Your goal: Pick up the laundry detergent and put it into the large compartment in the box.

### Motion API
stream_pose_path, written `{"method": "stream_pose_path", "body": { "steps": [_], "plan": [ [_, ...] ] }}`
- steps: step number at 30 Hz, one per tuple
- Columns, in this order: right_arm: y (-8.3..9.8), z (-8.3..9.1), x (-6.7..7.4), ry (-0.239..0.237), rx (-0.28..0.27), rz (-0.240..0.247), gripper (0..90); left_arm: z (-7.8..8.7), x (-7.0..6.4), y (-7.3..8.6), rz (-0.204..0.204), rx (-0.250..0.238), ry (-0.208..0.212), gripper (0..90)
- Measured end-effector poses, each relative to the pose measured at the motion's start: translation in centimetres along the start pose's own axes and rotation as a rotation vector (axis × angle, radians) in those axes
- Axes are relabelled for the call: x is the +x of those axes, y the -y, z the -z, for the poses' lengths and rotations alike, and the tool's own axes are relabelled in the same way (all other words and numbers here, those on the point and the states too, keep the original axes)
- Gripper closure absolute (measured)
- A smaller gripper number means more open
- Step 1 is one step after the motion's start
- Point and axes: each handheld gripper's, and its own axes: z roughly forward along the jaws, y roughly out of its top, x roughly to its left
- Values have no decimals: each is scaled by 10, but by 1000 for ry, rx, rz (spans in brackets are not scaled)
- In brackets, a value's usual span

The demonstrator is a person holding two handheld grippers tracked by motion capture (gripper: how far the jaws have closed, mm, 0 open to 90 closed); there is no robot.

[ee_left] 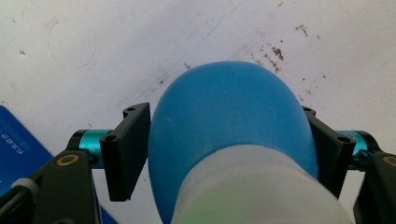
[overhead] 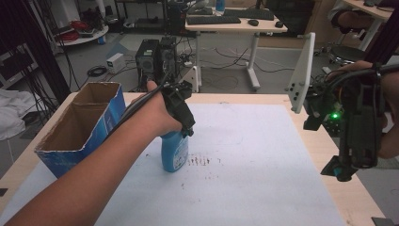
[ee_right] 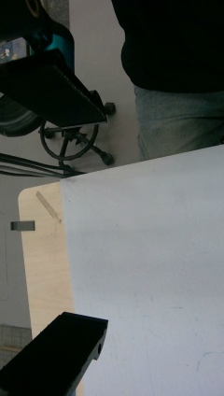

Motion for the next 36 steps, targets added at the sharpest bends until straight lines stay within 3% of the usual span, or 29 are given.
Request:
{"method": "stream_pose_path", "body": {
  "steps": [15,26,33,36],
  "plan": [
    [1,-3,-3,-5,3,-9,26,-2,-1,0,-1,13,6,325],
    [-1,-5,-3,-10,5,-7,26,-2,0,0,17,21,33,382],
    [-2,-5,-3,-11,6,-8,26,0,0,0,-39,27,34,393],
    [-2,-5,-3,-10,6,-4,26,10,0,2,-70,34,32,393]
  ]
}}
